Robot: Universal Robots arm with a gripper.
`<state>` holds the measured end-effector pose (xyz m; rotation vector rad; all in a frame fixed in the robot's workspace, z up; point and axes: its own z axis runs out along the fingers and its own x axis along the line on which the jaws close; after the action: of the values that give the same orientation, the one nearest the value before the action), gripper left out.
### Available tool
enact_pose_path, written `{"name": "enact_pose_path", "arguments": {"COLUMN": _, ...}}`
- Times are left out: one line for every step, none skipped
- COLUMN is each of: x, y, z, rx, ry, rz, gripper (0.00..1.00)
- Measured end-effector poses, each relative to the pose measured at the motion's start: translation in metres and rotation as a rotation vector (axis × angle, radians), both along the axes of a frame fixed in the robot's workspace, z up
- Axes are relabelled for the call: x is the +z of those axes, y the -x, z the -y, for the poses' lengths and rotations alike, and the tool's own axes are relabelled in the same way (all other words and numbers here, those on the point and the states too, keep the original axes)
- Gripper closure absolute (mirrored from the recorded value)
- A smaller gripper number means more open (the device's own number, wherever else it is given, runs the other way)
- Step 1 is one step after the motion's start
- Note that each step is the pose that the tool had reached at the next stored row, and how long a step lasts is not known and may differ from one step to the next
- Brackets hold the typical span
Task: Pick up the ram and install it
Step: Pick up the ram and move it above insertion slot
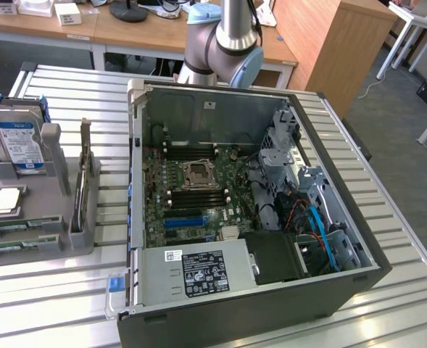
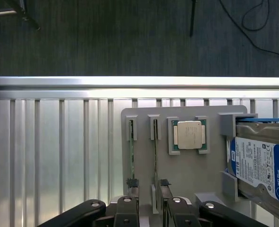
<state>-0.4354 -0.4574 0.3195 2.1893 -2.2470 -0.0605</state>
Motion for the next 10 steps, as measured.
{"name": "enact_pose_path", "arguments": {"x": 0.0, "y": 0.0, "z": 0.001, "rx": 0.0, "ry": 0.0005, "rz": 0.0, "gripper": 0.7}}
{"name": "enact_pose_path", "arguments": {"x": 0.0, "y": -0.0001, "z": 0.0014, "rx": 0.0, "ry": 0.0009, "rz": 0.0, "gripper": 0.7}}
{"name": "enact_pose_path", "arguments": {"x": 0.0001, "y": -0.0001, "z": 0.0014, "rx": 0.0, "ry": 0.0013, "rz": 0.0, "gripper": 0.7}}
{"name": "enact_pose_path", "arguments": {"x": 0.0, "y": -0.0001, "z": 0.0015, "rx": 0.0, "ry": 0.0012, "rz": 0.0, "gripper": 0.7}}
{"name": "enact_pose_path", "arguments": {"x": 0.0, "y": 0.0, "z": 0.0015, "rx": 0.0, "ry": 0.0014, "rz": -0.0001, "gripper": 0.7}}
{"name": "enact_pose_path", "arguments": {"x": -0.0002, "y": 0.0, "z": 0.0015, "rx": 0.0, "ry": 0.0013, "rz": -0.0001, "gripper": 0.7}}
{"name": "enact_pose_path", "arguments": {"x": -0.001, "y": 0.0, "z": 0.0015, "rx": 0.0, "ry": 0.0012, "rz": 0.0001, "gripper": 0.7}}
{"name": "enact_pose_path", "arguments": {"x": -0.0022, "y": 0.0, "z": 0.0016, "rx": 0.0, "ry": 0.0013, "rz": 0.0001, "gripper": 0.7}}
{"name": "enact_pose_path", "arguments": {"x": -0.0036, "y": 0.0, "z": 0.0016, "rx": 0.0, "ry": 0.0013, "rz": 0.0, "gripper": 0.7}}
{"name": "enact_pose_path", "arguments": {"x": -0.0051, "y": 0.0, "z": 0.0017, "rx": 0.0, "ry": 0.0014, "rz": -0.0001, "gripper": 0.7}}
